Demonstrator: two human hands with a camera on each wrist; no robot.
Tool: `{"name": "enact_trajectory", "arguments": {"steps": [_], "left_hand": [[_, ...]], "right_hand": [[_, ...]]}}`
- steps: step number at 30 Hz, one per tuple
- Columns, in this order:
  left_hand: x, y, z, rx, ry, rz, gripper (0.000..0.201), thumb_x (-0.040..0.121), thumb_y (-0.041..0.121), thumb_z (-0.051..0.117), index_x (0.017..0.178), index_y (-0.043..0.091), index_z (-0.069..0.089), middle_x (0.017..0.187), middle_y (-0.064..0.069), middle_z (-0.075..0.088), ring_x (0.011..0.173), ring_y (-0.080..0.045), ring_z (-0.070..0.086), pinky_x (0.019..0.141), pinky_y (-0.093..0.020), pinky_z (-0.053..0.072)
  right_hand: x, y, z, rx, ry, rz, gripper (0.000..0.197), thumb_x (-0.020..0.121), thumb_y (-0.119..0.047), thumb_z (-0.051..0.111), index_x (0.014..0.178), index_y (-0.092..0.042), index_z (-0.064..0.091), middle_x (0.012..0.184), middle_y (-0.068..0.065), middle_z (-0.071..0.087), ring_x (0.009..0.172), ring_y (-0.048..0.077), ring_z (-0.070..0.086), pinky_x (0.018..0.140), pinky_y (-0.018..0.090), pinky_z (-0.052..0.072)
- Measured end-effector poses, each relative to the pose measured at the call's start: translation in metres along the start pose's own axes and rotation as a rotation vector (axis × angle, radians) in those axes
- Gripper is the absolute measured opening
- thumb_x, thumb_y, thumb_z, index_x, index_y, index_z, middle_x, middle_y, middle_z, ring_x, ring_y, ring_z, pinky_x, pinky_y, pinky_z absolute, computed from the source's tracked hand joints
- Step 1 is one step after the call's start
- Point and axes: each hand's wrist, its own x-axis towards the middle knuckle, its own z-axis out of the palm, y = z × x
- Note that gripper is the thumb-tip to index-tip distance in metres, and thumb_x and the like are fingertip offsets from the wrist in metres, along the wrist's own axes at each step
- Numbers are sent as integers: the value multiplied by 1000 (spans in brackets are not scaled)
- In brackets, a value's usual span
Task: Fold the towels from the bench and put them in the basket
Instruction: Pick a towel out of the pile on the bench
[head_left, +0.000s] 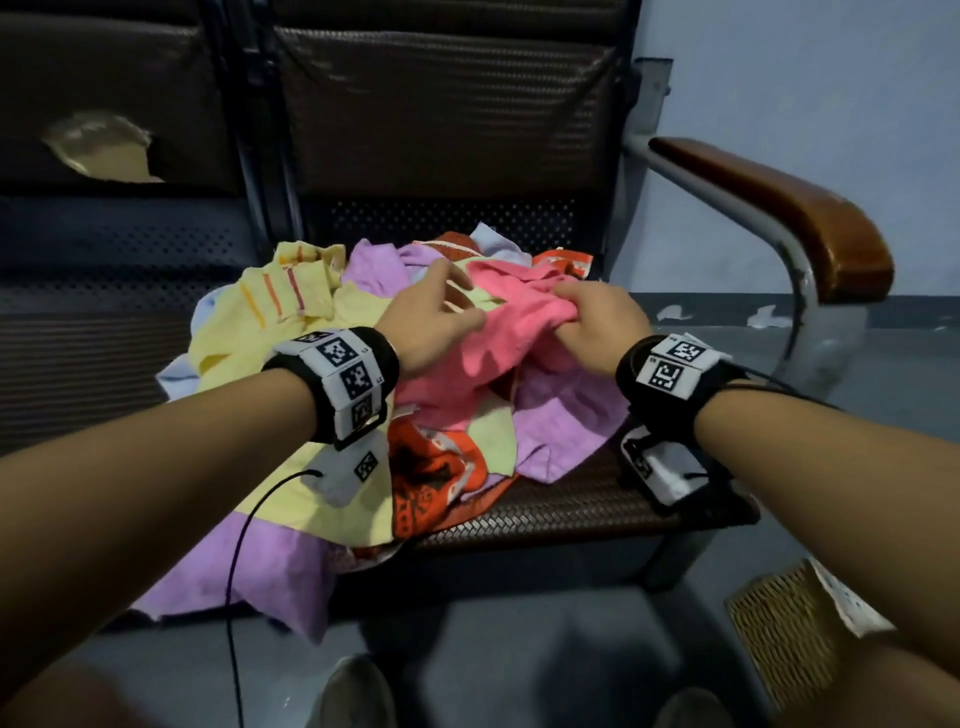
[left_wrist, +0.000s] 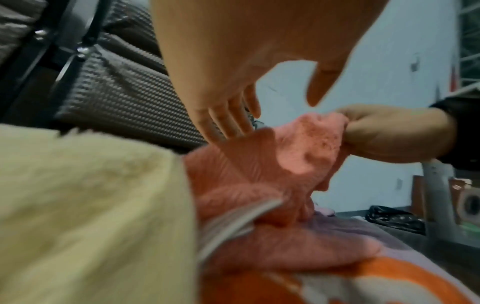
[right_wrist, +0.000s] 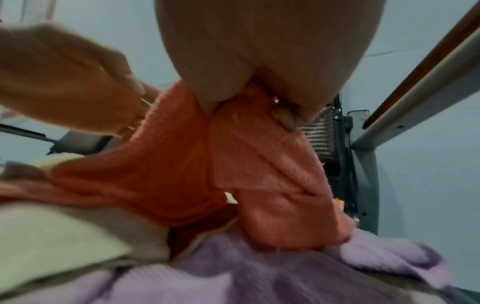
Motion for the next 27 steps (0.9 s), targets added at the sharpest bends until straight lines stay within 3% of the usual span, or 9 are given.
{"name": "enact_trajectory", "arguments": {"steps": [2, 5, 7, 12, 15, 18, 22, 25, 27], "left_hand": [[-5, 11, 7, 42, -117, 72, 61, 77, 43, 77, 127, 23, 50, 108, 11, 61, 99, -6, 61, 83, -22, 48], [-2, 26, 16, 244, -49, 195, 15, 88, 19, 66, 102, 16, 64, 96, 2, 66, 95, -24, 64, 78, -30, 45], [2, 38, 14, 150, 56, 211, 15, 92, 10, 54, 98, 8, 68, 92, -6, 67, 91, -26, 63, 74, -30, 42], [9, 64, -2, -76, 200, 194, 24, 86, 20, 54, 91, 4, 71, 82, -11, 69, 75, -13, 55, 71, -37, 51], [12, 63, -6, -14, 189, 142, 24, 89, 30, 63, 96, 12, 77, 89, -9, 75, 77, -11, 62, 74, -37, 53], [12, 54, -8, 172, 204, 89, 15, 89, 32, 63, 94, 22, 73, 85, 2, 69, 84, -15, 61, 74, -29, 43], [8, 45, -5, 288, 203, 106, 22, 83, 14, 61, 99, 24, 72, 82, 4, 64, 80, -14, 57, 71, -24, 40], [5, 52, 2, 98, 127, 108, 10, 85, 10, 63, 91, 12, 71, 75, 1, 64, 71, -12, 56, 65, -17, 44], [0, 58, 4, -156, -21, 23, 13, 86, 16, 65, 87, 4, 70, 77, -3, 63, 74, -16, 56, 72, -29, 44]], "right_hand": [[-5, -12, -7, 90, 33, -93, 36, 81, -27, 50, 111, -24, 70, 107, 7, 73, 100, 34, 65, 79, 34, 50], [-12, -23, -16, 98, 95, -138, 35, 77, -49, 48, 94, -25, 68, 86, -3, 69, 84, 26, 62, 66, 30, 40], [-18, -18, -25, 78, 104, -79, 34, 71, -56, 52, 84, -27, 64, 74, -8, 62, 76, 21, 60, 60, 30, 39], [-38, 17, -42, -95, -203, 120, 19, 80, -46, 65, 72, -29, 69, 66, -7, 65, 68, 16, 62, 55, 26, 40], [-48, 28, -50, -20, -94, 192, 32, 87, -39, 56, 61, -26, 69, 66, -1, 69, 71, 20, 65, 67, 32, 51], [-52, 32, -58, 81, 99, 171, 33, 90, -31, 54, 67, -15, 72, 73, 7, 70, 77, 27, 65, 75, 38, 52], [-53, 31, -63, 379, 228, 196, 25, 81, -24, 63, 63, -8, 64, 63, 9, 67, 63, 17, 57, 65, 36, 48], [-52, 23, -61, 461, 130, 149, 18, 80, -12, 71, 78, -16, 53, 65, 0, 57, 61, 13, 50, 62, 30, 44], [-52, 20, -57, 412, -11, 140, 18, 82, -11, 71, 96, -16, 61, 79, 3, 67, 69, 16, 60, 70, 30, 51]]}}
